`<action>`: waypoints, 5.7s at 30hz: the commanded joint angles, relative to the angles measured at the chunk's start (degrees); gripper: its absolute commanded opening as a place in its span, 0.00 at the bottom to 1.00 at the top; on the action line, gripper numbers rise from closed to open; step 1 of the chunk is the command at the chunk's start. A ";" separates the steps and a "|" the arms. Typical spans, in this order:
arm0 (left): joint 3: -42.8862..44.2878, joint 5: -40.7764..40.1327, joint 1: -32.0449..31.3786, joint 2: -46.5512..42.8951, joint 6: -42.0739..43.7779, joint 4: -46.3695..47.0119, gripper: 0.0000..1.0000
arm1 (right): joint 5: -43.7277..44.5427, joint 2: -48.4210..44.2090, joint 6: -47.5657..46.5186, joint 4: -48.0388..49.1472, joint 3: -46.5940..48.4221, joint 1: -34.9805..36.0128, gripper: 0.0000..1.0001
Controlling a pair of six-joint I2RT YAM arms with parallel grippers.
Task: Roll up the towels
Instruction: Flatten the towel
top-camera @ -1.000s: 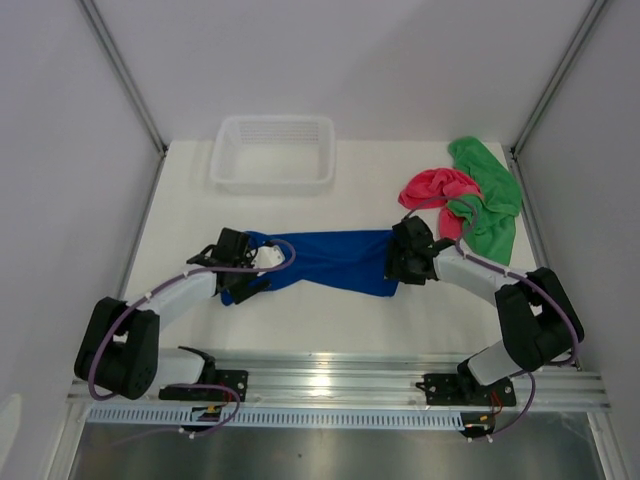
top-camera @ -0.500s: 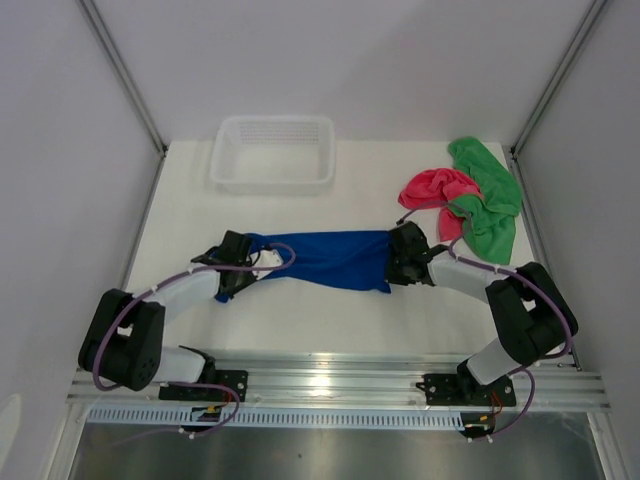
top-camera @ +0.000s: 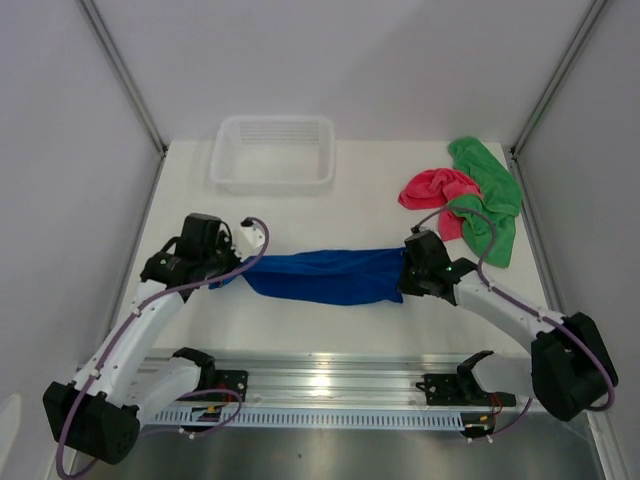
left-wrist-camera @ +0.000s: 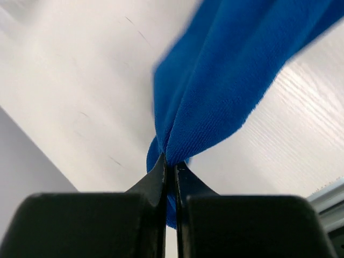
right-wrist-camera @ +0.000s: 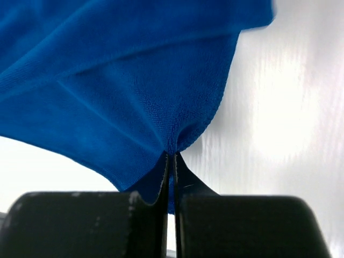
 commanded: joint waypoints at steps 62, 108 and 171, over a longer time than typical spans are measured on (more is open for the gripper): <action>-6.18 -0.91 11.98 27.88 8.17 14.58 0.31 | -3.73 -8.44 -2.34 -1.56 -4.46 -1.41 0.00; 31.71 12.09 23.05 13.11 -0.37 4.98 0.01 | -7.60 8.97 -19.22 -18.26 57.34 -17.05 0.00; 3.66 9.99 28.68 37.19 -6.07 4.54 0.37 | 0.75 -4.84 3.28 3.44 -10.87 -10.90 0.31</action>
